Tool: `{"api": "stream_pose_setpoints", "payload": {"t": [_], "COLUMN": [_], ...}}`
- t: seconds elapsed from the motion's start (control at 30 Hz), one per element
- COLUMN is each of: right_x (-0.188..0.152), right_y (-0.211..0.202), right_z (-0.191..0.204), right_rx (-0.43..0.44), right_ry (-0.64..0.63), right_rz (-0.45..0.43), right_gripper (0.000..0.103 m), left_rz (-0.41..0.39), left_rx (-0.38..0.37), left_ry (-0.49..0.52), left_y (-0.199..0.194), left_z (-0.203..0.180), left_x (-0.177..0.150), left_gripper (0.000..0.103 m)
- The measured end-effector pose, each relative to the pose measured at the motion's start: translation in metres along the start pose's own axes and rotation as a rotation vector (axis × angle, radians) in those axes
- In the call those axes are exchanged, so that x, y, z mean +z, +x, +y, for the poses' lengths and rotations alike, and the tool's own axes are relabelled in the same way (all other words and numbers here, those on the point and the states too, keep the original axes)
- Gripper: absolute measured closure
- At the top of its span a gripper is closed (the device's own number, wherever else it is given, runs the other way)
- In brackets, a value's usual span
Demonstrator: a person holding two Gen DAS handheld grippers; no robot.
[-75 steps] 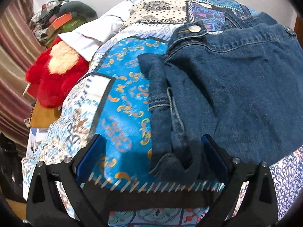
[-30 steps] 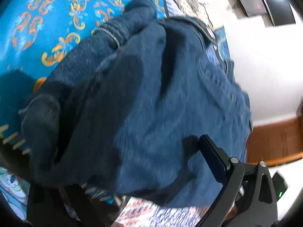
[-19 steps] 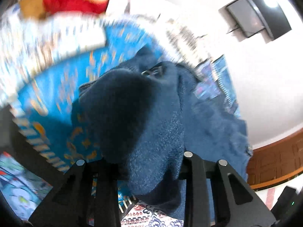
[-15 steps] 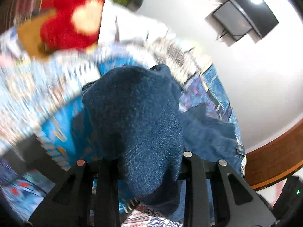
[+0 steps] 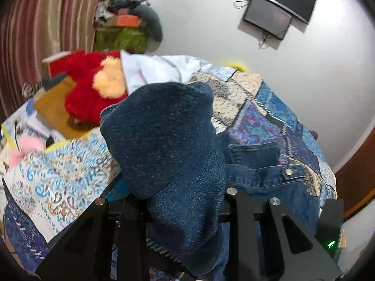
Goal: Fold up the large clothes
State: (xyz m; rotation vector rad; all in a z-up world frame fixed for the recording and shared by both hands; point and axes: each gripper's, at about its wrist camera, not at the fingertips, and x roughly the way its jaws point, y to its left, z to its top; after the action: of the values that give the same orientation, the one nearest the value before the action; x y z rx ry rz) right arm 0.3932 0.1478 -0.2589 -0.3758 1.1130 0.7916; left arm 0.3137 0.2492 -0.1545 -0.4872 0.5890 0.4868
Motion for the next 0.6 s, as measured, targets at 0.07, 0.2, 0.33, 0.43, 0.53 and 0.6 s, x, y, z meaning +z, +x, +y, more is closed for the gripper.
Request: {"api": "stream_pose_setpoints", "payload": {"t": [0.07, 0.2, 0.33, 0.43, 0.53, 0.6], "right_x": [-0.003, -0.031, -0.071, -0.103, -0.133, -0.150], "right_y": [-0.022, -0.090, -0.158, -0.199, -0.230, -0.243], "right_z": [-0.021, -0.080, -0.134, -0.162, -0.179, -0.185], "right_rx": [0.063, 0.058, -0.068, -0.115, -0.135, -0.150], "right_ry": [0.082, 0.247, 0.363, 0.439, 0.500, 0.521], "right_rz": [-0.019, -0.148, -0.256, -0.297, -0.323, -0.335], "right_gripper": [0.002, 0.002, 0.002, 0.002, 0.002, 0.002], "left_rz": [-0.019, -0.068, -0.122, -0.071, 0.148, 0.264], "left_rx": [-0.027, -0.103, -0.211, -0.277, -0.313, -0.323], "left_ry": [0.042, 0.146, 0.311, 0.476, 0.628, 0.672], "left_y": [-0.005, -0.020, -0.042, -0.040, -0.011, 0.002], "left_z": [-0.023, -0.079, -0.158, -0.209, -0.235, -0.235], "left_x": [0.009, 0.020, 0.002, -0.036, -0.087, -0.111], "left_gripper": [0.076, 0.076, 0.076, 0.076, 0.076, 0.076]}}
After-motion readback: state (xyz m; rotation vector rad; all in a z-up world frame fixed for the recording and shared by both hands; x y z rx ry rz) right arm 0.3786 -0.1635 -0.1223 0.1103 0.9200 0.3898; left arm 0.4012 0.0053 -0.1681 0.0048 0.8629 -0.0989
